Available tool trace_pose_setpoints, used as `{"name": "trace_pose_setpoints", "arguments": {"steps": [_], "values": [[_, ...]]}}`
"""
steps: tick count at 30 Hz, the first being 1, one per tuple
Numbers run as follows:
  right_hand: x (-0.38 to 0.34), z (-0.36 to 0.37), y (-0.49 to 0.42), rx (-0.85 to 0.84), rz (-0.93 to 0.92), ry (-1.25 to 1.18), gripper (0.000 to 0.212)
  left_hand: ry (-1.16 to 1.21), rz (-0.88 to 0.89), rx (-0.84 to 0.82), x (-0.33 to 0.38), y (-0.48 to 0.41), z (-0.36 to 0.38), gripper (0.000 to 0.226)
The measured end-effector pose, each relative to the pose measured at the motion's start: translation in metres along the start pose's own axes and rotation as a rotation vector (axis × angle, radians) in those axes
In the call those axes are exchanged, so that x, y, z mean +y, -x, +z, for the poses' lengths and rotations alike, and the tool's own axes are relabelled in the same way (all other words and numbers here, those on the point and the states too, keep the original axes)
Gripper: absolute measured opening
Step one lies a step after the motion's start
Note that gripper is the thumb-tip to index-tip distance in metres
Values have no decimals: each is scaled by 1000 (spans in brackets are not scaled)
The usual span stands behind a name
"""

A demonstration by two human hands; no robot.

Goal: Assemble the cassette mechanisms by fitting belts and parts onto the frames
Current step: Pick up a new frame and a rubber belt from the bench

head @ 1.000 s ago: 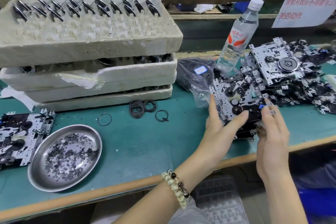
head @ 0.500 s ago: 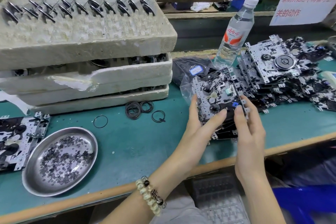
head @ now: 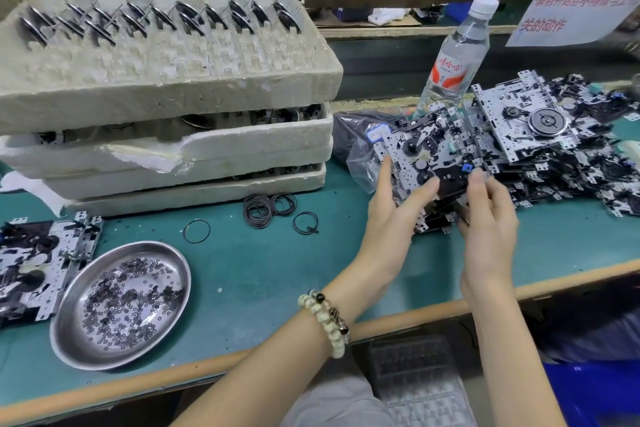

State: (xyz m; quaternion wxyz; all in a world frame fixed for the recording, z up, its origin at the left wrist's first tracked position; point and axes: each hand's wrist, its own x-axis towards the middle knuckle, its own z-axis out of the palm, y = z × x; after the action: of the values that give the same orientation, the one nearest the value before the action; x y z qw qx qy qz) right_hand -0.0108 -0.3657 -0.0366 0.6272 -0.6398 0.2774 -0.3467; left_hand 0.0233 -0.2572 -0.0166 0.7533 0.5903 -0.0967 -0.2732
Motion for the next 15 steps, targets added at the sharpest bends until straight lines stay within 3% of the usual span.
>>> {"name": "trace_pose_setpoints", "arguments": {"steps": [10,15], "values": [[16,2,17,257,24,-91,39,20,-35,-4,2,-10,10,93],[24,19,35,162,65,-185,35,32,-17,-12,2,-11,7,97]]}}
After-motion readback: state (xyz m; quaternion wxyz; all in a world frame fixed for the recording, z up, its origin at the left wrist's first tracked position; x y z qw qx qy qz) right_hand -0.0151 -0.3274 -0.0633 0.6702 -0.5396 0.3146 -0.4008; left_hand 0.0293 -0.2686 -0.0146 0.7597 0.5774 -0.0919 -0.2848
